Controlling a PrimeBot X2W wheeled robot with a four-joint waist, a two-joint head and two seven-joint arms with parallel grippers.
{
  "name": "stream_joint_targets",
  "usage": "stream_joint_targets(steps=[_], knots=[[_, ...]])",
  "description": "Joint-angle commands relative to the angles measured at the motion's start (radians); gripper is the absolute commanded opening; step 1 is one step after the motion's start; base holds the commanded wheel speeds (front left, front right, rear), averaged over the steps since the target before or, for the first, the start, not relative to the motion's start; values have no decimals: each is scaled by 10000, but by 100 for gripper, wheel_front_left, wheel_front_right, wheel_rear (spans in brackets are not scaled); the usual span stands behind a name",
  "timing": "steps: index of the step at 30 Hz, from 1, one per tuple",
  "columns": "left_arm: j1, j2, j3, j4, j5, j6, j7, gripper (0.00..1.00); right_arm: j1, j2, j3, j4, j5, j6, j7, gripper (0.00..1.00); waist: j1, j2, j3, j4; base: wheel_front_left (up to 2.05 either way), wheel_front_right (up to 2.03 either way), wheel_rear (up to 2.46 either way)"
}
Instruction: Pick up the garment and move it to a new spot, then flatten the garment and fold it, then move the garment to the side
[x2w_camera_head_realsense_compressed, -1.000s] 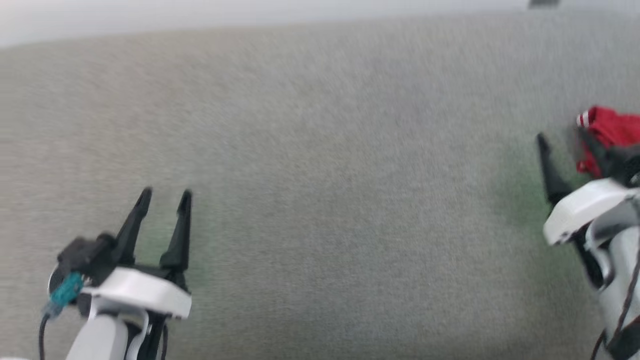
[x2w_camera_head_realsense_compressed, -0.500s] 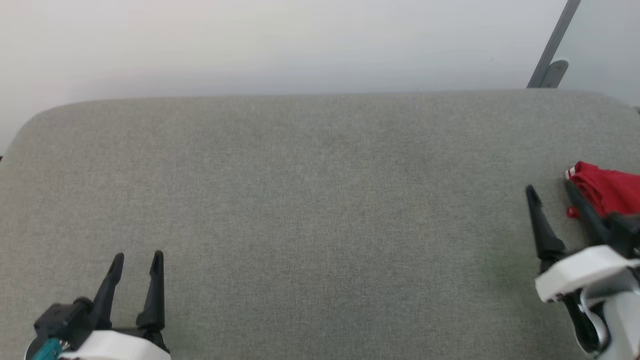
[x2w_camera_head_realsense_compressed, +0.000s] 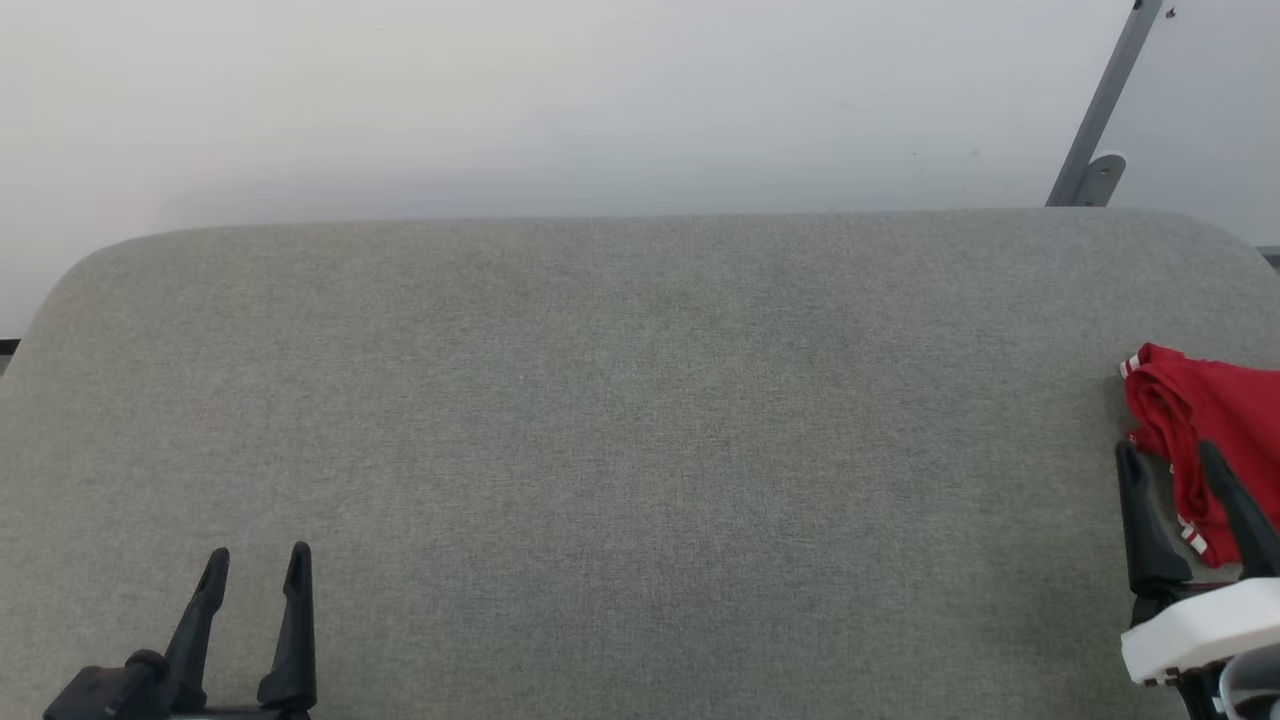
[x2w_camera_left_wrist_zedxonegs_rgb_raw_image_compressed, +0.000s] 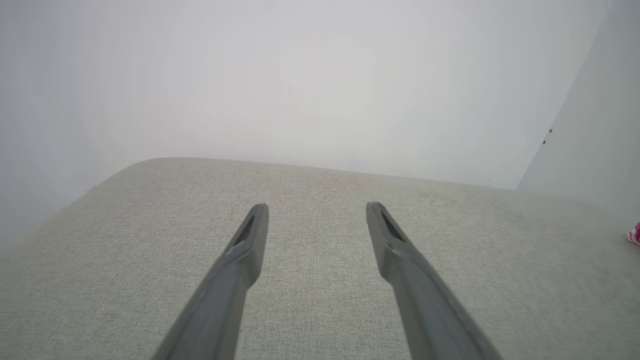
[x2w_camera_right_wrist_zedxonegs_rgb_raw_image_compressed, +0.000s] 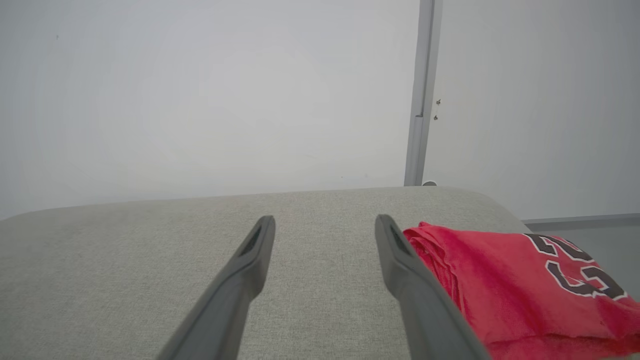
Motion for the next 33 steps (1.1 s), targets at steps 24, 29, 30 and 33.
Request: stream_joint_targets(steps=[24,29,30,33], knots=[[176,-178,37,-162,326,13,-43,100,601,424,-75,-984,-10,-22,527,100,0,-1,41,76,0,0,0],[134,-205,47,-132,341,13,-43,100,554,453,-33,-1037,-2,-22,491,100,0,-1,121,44,0,0,0],[112,-207,51,-123,359,13,-43,100,544,458,-26,-1046,2,-21,481,100,0,-1,142,40,0,0,0],[22,-251,100,-139,412,13,-43,100,502,478,-15,-1059,-5,-23,471,100,0,-1,203,32,0,0,0]])
